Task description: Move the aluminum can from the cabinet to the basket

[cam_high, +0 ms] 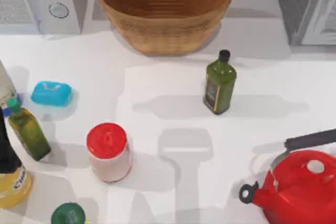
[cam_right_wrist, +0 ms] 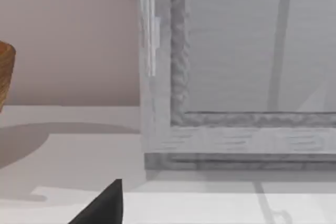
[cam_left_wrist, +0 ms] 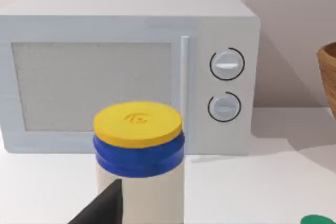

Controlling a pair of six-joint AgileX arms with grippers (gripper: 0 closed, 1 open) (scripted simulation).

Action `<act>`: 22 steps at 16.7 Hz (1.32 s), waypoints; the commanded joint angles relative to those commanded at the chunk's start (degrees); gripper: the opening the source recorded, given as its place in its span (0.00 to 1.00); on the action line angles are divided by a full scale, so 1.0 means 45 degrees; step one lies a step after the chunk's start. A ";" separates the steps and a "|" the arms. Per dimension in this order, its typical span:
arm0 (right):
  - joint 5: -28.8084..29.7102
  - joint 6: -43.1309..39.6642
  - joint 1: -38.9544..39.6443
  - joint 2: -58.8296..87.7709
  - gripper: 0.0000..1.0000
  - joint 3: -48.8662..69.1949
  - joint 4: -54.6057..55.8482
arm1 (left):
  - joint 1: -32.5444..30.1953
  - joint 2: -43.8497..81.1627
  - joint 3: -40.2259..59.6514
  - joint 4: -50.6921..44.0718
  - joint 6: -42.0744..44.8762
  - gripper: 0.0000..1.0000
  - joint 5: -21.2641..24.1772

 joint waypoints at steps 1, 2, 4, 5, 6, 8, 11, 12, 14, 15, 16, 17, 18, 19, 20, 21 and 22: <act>0.0000 0.0000 0.0000 -0.0001 1.00 0.0003 0.0000 | 0.0000 0.0000 0.0000 0.0000 0.0000 1.00 0.0000; 0.0000 0.0000 0.0000 -0.0001 1.00 0.0003 0.0000 | 0.0000 0.0000 0.0000 0.0000 0.0000 1.00 0.0000; 0.0058 0.0035 -0.0015 0.0239 1.00 0.0378 -0.0055 | 0.0000 0.0000 0.0000 0.0000 0.0000 1.00 0.0000; 0.0107 0.0068 -0.0007 0.0492 1.00 0.0748 -0.0118 | 0.0000 0.0000 0.0000 0.0000 0.0000 1.00 0.0000; 0.0166 0.0108 0.0017 0.0833 1.00 0.1227 -0.0208 | 0.0000 0.0000 0.0000 0.0000 0.0000 1.00 0.0000; 0.0312 0.0203 0.0112 0.1761 1.00 0.2472 -0.0469 | 0.0000 0.0000 0.0000 0.0000 0.0000 1.00 0.0000; 0.0602 0.0350 0.0351 0.3671 1.00 0.4931 -0.1045 | 0.0000 0.0000 0.0000 0.0000 0.0000 1.00 0.0000; 0.0714 0.0393 0.0450 0.4415 1.00 0.5875 -0.1278 | 0.0000 0.0000 0.0000 0.0000 0.0000 1.00 0.0000; 0.0953 0.0463 0.0675 0.6013 1.00 0.7896 -0.1786 | 0.0000 0.0000 0.0000 0.0000 0.0000 1.00 0.0000; 0.1078 0.0489 0.0796 0.6852 1.00 0.8953 -0.2056 | 0.0000 0.0000 0.0000 0.0000 0.0000 1.00 0.0000; 0.1205 0.0508 0.0922 0.7706 1.00 1.0031 -0.2332 | 0.0000 0.0000 0.0000 0.0000 0.0000 1.00 0.0000; 0.1332 0.0519 0.1049 0.8565 1.00 1.1119 -0.2611 | 0.0000 0.0000 0.0000 0.0000 0.0000 1.00 0.0000; 0.1460 0.0522 0.1176 0.9422 1.00 1.2209 -0.2890 | 0.0000 0.0000 0.0000 0.0000 0.0000 1.00 0.0000; 0.1586 0.0517 0.1302 1.0268 1.00 1.3292 -0.3167 | 0.0000 0.0000 0.0000 0.0000 0.0000 1.00 0.0000; 0.1709 0.0504 0.1426 1.1096 1.00 1.4360 -0.3437 | 0.0000 0.0000 0.0000 0.0000 0.0000 1.00 0.0000; 0.1827 0.0485 0.1547 1.1897 1.00 1.5403 -0.3699 | 0.0000 0.0000 0.0000 0.0000 0.0000 1.00 0.0000; 0.1937 0.0461 0.1665 1.2663 1.00 1.6408 -0.3949 | 0.0000 0.0000 0.0000 0.0000 0.0000 1.00 0.0000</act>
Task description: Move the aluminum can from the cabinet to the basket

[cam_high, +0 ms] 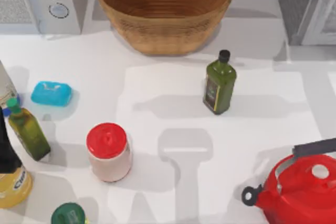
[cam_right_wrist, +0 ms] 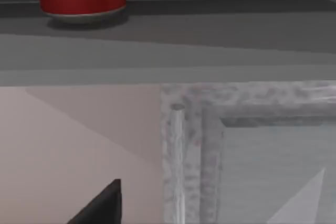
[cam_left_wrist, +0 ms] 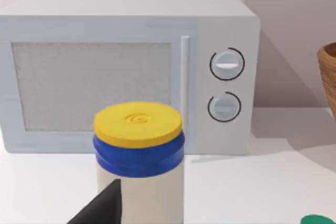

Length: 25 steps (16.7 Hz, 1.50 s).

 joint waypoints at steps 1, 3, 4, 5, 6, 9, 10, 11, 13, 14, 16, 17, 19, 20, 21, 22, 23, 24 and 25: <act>0.0102 -0.0029 0.0113 0.0724 1.00 0.0960 -0.0236 | 0.0000 0.0000 0.0000 0.0000 0.0000 1.00 0.0000; 0.0282 -0.0095 0.0319 0.2019 1.00 0.2702 -0.0655 | 0.0000 0.0000 0.0000 0.0000 0.0000 1.00 0.0000; 0.0357 -0.0129 0.0409 0.2575 1.00 0.3463 -0.0834 | 0.0000 0.0000 0.0000 0.0000 0.0000 1.00 0.0000; 0.0421 -0.0163 0.0489 0.3061 1.00 0.4134 -0.0989 | 0.0000 0.0000 0.0000 0.0000 0.0000 1.00 0.0000; 0.0473 -0.0194 0.0557 0.3470 1.00 0.4704 -0.1120 | 0.0000 0.0000 0.0000 0.0000 0.0000 1.00 0.0000; 0.0562 -0.0256 0.0677 0.4184 1.00 0.5700 -0.1348 | 0.0000 0.0000 0.0000 0.0000 0.0000 1.00 0.0000; 0.0568 -0.0261 0.0686 0.4237 1.00 0.5774 -0.1366 | 0.0000 0.0000 0.0000 0.0000 0.0000 1.00 0.0000; 0.0568 -0.0261 0.0686 0.4237 1.00 0.5774 -0.1366 | 0.0000 0.0000 0.0000 0.0000 0.0000 1.00 0.0000; 0.0568 -0.0261 0.0686 0.4237 1.00 0.5774 -0.1366 | 0.0000 0.0000 0.0000 0.0000 0.0000 1.00 0.0000; 0.0560 -0.0254 0.0633 0.4192 1.00 0.5734 -0.1345 | 0.0000 0.0000 0.0000 0.0000 0.0000 1.00 0.0000; 0.0690 -0.0262 0.0774 0.4404 1.00 0.5936 -0.1282 | 0.0000 0.0000 0.0000 0.0000 0.0000 1.00 0.0000; 0.0857 -0.0271 0.0938 0.4700 1.00 0.6191 -0.1218 | 0.0000 0.0000 0.0000 0.0000 0.0000 1.00 0.0000; 0.1315 -0.0288 0.1356 0.5494 1.00 0.6826 -0.1058 | 0.0000 0.0000 0.0000 0.0000 0.0000 1.00 0.0000; 0.1581 -0.0295 0.1591 0.5946 1.00 0.7171 -0.0964 | 0.0000 0.0000 0.0000 0.0000 0.0000 1.00 0.0000; 0.1851 -0.0300 0.1828 0.6398 1.00 0.7509 -0.0863 | 0.0000 0.0000 0.0000 0.0000 0.0000 1.00 0.0000; 0.2108 -0.0304 0.2060 0.6826 1.00 0.7827 -0.0758 | 0.0000 0.0000 0.0000 0.0000 0.0000 1.00 0.0000; 0.2341 -0.0308 0.2272 0.7206 1.00 0.8108 -0.0655 | 0.0000 0.0000 0.0000 0.0000 0.0000 1.00 0.0000; 0.2536 -0.0313 0.2445 0.7510 1.00 0.8337 -0.0571 | 0.0000 0.0000 0.0000 0.0000 0.0000 1.00 0.0000; 0.2664 -0.0317 0.2558 0.7700 1.00 0.8491 -0.0518 | 0.0000 0.0000 0.0000 0.0000 0.0000 1.00 0.0000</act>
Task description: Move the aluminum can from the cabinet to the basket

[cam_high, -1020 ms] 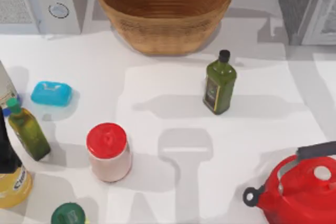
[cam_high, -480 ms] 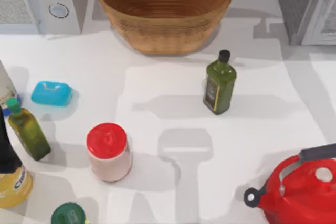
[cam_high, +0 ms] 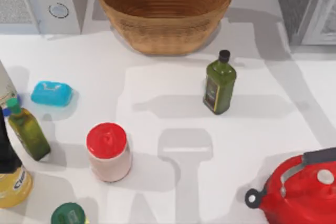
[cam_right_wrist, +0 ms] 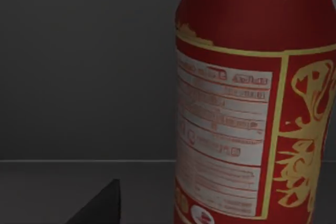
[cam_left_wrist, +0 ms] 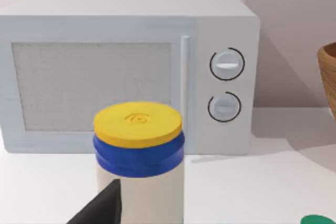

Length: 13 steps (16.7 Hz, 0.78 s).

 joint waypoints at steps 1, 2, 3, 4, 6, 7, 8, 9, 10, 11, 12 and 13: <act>0.0038 -0.0001 0.0034 0.0055 1.00 0.0048 0.0015 | 0.0000 0.0000 0.0000 0.0000 0.0000 1.00 0.0000; 0.0038 -0.0001 0.0034 0.0055 1.00 0.0048 0.0015 | 0.0000 0.0000 0.0000 0.0000 0.0000 1.00 0.0000; 0.0038 -0.0001 0.0034 0.0055 1.00 0.0048 0.0015 | 0.0000 0.0000 0.0000 0.0000 0.0000 1.00 0.0000; 0.0005 0.0003 -0.0024 0.0020 1.00 -0.0032 -0.0003 | 0.0000 0.0000 0.0000 0.0000 0.0000 1.00 0.0000; -0.0036 0.0005 -0.0053 0.0199 1.00 0.0177 -0.0027 | 0.0000 0.0000 0.0000 0.0000 0.0000 1.00 0.0000; -0.0078 0.0005 -0.0091 0.0436 1.00 0.0476 -0.0070 | 0.0000 0.0000 0.0000 0.0000 0.0000 1.00 0.0000; -0.0127 0.0005 -0.0140 0.0739 1.00 0.0866 -0.0130 | 0.0000 0.0000 0.0000 0.0000 0.0000 1.00 0.0000; -0.0181 0.0004 -0.0199 0.1076 1.00 0.1287 -0.0202 | 0.0000 0.0000 0.0000 0.0000 0.0000 1.00 0.0000; -0.0241 0.0003 -0.0267 0.1420 1.00 0.1707 -0.0275 | 0.0000 0.0000 0.0000 0.0000 0.0000 1.00 0.0000; -0.0309 0.0002 -0.0340 0.1757 1.00 0.2112 -0.0343 | 0.0000 0.0000 0.0000 0.0000 0.0000 1.00 0.0000; -0.0383 -0.0001 -0.0419 0.2084 1.00 0.2509 -0.0410 | 0.0000 0.0000 0.0000 0.0000 0.0000 1.00 0.0000; -0.0462 -0.0003 -0.0504 0.2408 1.00 0.2909 -0.0477 | 0.0000 0.0000 0.0000 0.0000 0.0000 1.00 0.0000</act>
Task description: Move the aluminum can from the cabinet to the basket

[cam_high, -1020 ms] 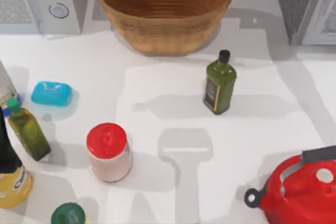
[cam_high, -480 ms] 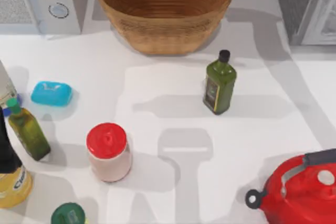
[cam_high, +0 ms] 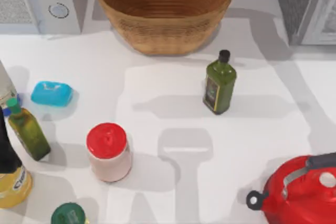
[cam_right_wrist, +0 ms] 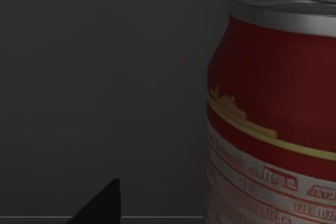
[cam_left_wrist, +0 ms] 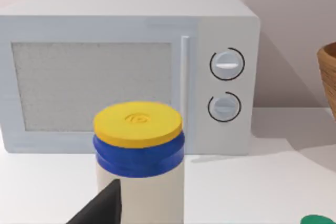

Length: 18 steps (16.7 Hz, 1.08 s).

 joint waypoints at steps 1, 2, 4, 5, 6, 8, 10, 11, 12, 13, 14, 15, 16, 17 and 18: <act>-0.0077 -0.0001 -0.0081 0.0304 1.00 0.0378 -0.0063 | 0.0000 0.0000 0.0000 0.0000 0.0000 1.00 0.0000; -0.0142 -0.0001 -0.0150 0.0560 1.00 0.0689 -0.0115 | 0.0000 0.0000 0.0000 0.0000 0.0000 1.00 0.0000; -0.0197 -0.0002 -0.0209 0.0795 1.00 0.0952 -0.0160 | 0.0000 0.0000 0.0000 0.0000 0.0000 1.00 0.0000; -0.0197 -0.0002 -0.0209 0.0795 1.00 0.0952 -0.0160 | 0.0000 0.0000 0.0000 0.0000 0.0000 1.00 0.0000; -0.0197 -0.0002 -0.0209 0.0795 1.00 0.0952 -0.0160 | 0.0000 0.0000 0.0000 0.0000 0.0000 1.00 0.0000; -0.0197 -0.0002 -0.0209 0.0795 0.92 0.0952 -0.0160 | 0.0000 0.0000 0.0000 0.0000 0.0000 1.00 0.0000; -0.0197 -0.0002 -0.0209 0.0795 0.77 0.0952 -0.0160 | 0.0000 0.0000 0.0000 0.0000 0.0000 1.00 0.0000; -0.0197 -0.0002 -0.0209 0.0795 0.70 0.0952 -0.0160 | 0.0000 0.0000 0.0000 0.0000 0.0000 1.00 0.0000; -0.0197 -0.0002 -0.0209 0.0795 0.62 0.0952 -0.0160 | 0.0000 0.0000 0.0000 0.0000 0.0000 1.00 0.0000; -0.0197 -0.0002 -0.0209 0.0795 0.55 0.0952 -0.0160 | 0.0000 0.0000 0.0000 0.0000 0.0000 1.00 0.0000; -0.0197 -0.0002 -0.0209 0.0795 0.47 0.0952 -0.0160 | 0.0000 0.0000 0.0000 0.0000 0.0000 1.00 0.0000; -0.0197 -0.0002 -0.0209 0.0795 0.40 0.0952 -0.0160 | 0.0000 0.0000 0.0000 0.0000 0.0000 1.00 0.0000; -0.0197 -0.0002 -0.0209 0.0795 0.32 0.0952 -0.0160 | 0.0000 0.0000 0.0000 0.0000 0.0000 1.00 0.0000; -0.0197 -0.0002 -0.0209 0.0795 0.25 0.0952 -0.0160 | 0.0000 0.0000 0.0000 0.0000 0.0000 1.00 0.0000; -0.0197 -0.0002 -0.0209 0.0795 0.17 0.0952 -0.0160 | 0.0000 0.0000 0.0000 0.0000 0.0000 1.00 0.0000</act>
